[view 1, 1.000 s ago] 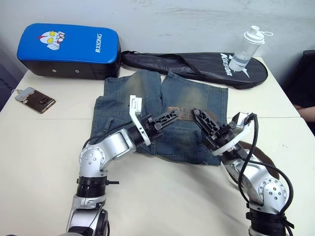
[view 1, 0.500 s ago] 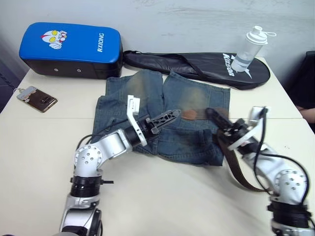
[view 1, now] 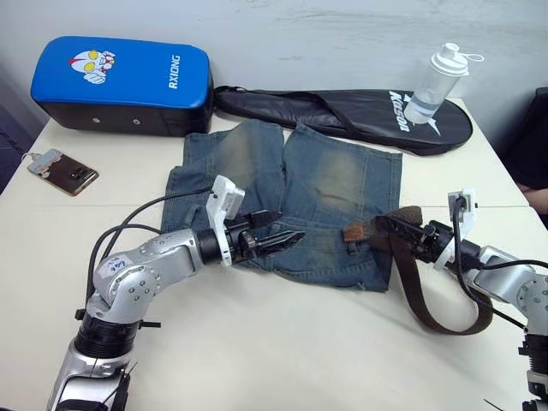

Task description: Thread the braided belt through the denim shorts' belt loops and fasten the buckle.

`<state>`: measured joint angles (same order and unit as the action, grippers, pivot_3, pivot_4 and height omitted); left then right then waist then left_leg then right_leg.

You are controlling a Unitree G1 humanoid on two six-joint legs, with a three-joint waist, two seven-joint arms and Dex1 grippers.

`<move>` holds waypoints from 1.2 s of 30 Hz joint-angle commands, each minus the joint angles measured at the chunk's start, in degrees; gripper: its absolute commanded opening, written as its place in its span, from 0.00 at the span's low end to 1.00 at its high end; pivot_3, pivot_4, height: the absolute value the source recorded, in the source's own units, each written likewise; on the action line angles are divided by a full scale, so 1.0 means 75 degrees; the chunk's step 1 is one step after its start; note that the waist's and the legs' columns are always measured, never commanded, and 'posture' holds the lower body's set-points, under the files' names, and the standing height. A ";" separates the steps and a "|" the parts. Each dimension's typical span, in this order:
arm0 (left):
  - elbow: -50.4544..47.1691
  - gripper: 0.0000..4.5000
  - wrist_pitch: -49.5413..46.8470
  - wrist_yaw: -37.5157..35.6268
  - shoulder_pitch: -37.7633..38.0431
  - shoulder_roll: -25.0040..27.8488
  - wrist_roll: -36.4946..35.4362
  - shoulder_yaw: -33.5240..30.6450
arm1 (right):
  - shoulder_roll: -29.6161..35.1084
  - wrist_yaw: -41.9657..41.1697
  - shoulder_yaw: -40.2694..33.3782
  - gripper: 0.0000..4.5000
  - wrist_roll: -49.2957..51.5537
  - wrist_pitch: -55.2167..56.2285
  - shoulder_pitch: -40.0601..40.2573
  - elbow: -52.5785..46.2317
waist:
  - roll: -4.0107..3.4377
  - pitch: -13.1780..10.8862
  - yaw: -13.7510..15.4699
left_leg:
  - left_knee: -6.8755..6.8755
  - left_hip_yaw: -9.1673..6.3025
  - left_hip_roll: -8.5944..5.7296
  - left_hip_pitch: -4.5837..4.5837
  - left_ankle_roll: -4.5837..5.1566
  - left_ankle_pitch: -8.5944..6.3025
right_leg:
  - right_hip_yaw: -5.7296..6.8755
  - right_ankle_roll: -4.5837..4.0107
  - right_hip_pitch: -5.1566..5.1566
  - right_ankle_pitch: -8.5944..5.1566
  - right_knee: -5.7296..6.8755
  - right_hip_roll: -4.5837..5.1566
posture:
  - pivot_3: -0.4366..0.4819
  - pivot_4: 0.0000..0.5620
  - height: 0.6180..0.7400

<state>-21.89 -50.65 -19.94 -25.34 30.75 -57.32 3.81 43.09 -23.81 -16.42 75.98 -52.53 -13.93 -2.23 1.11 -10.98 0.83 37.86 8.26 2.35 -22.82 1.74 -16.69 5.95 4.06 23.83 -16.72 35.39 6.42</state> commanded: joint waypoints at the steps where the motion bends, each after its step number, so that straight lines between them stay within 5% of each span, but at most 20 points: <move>1: -0.0341 0.99 0.0208 -0.0373 0.0207 0.0136 0.0625 0.0190 | 0.0227 -0.0274 -0.0679 0.00 0.0109 -0.0240 -0.0053 0.0117 | 0.0000 0.0000 0.0043 | 0.0000 0.0000 0.0000 -0.0001 0.0000 0.0000 | 0.0001 0.0000 0.0000 0.0000 -0.0001 0.0000 | 0.48 0.27 1.00; 15: -0.0276 0.99 0.0158 -0.1082 0.0286 -0.0030 0.1555 0.0329 | 0.0183 -0.0148 -0.1246 0.00 0.0101 -0.1096 0.0123 0.0076 | -0.0003 -0.0002 0.0078 | 0.0002 -0.0005 0.0001 -0.0025 0.0004 -0.0002 | 0.0009 0.0001 0.0014 0.0001 -0.0005 0.0003 | 0.48 0.27 1.00; 25: -0.0259 0.99 0.0183 -0.1186 0.0278 -0.0225 0.1916 0.0424 | -0.0800 0.0583 -0.0961 0.00 0.0356 -0.1292 0.0167 -0.0260 | -0.0004 -0.0002 0.0061 | 0.0002 -0.0005 0.0004 -0.0023 0.0003 -0.0001 | 0.0007 0.0003 0.0014 0.0001 0.0000 0.0001 | 0.48 0.27 1.00; 36: 0.0527 0.99 0.3205 -0.1720 -0.0358 -0.0090 0.5435 0.2336 | -0.2286 0.1315 -0.0125 0.00 -0.0148 -0.1053 0.0144 -0.0779 | -0.0007 0.0000 0.0045 | 0.0002 -0.0001 0.0008 -0.0021 -0.0001 0.0000 | 0.0004 0.0000 0.0023 0.0001 0.0010 -0.0004 | 0.48 0.27 1.00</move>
<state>-19.98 -34.79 -32.08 -25.69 30.99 -24.09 18.23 27.67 -15.73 -18.87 76.41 -61.28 -12.65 -6.05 1.06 -10.98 1.17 37.87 8.26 2.42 -23.00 1.73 -16.70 5.97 4.06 24.03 -16.72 35.49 6.40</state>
